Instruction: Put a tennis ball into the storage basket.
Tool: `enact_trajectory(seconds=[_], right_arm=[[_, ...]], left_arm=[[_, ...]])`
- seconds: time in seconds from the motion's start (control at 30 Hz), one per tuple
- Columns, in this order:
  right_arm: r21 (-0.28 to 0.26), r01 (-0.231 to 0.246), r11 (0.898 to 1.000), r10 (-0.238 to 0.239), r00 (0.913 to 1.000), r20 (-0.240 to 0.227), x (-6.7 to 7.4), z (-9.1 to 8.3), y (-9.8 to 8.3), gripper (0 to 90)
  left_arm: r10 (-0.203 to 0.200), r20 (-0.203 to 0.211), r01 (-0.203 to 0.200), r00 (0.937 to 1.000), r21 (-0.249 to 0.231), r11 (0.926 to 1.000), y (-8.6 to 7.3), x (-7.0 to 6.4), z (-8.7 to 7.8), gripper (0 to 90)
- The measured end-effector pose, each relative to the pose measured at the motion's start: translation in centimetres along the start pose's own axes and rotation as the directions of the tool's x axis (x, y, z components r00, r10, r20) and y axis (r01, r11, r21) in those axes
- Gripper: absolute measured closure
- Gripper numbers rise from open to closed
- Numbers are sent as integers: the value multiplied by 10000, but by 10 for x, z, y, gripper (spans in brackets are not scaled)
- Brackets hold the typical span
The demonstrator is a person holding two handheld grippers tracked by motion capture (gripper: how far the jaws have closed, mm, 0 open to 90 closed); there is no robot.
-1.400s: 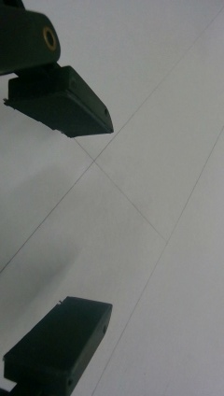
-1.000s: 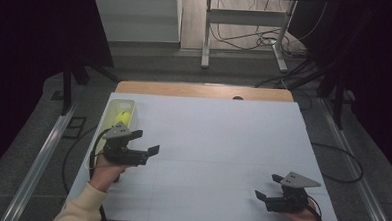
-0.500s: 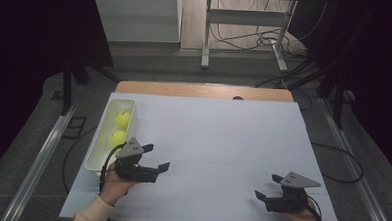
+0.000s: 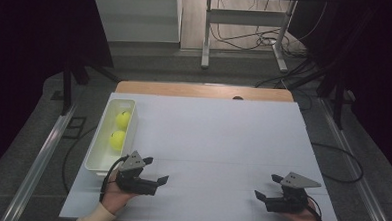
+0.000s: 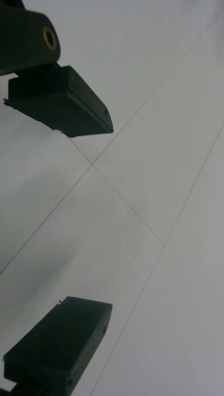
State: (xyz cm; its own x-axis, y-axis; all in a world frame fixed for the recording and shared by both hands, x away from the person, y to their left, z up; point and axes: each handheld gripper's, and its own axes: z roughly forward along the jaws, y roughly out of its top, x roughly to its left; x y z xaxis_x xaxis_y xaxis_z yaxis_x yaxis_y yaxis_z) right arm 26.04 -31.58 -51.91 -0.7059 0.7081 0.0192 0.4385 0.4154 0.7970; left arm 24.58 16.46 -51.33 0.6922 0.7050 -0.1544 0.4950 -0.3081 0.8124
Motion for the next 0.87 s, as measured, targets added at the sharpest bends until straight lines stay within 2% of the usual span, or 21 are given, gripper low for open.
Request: enact_trajectory(seconds=[0.3,0.87], right_arm=[[-96,60,9999,-60,10000,-57,1,0,0,128],[-207,137,9997,-141,9997,-192,2,-1,1,128]], left_arm=[[-116,15,116,9999,110,9999,-10,-1,-2,117],[-125,46,125,9999,-155,9998,-8,-3,-6,119]])
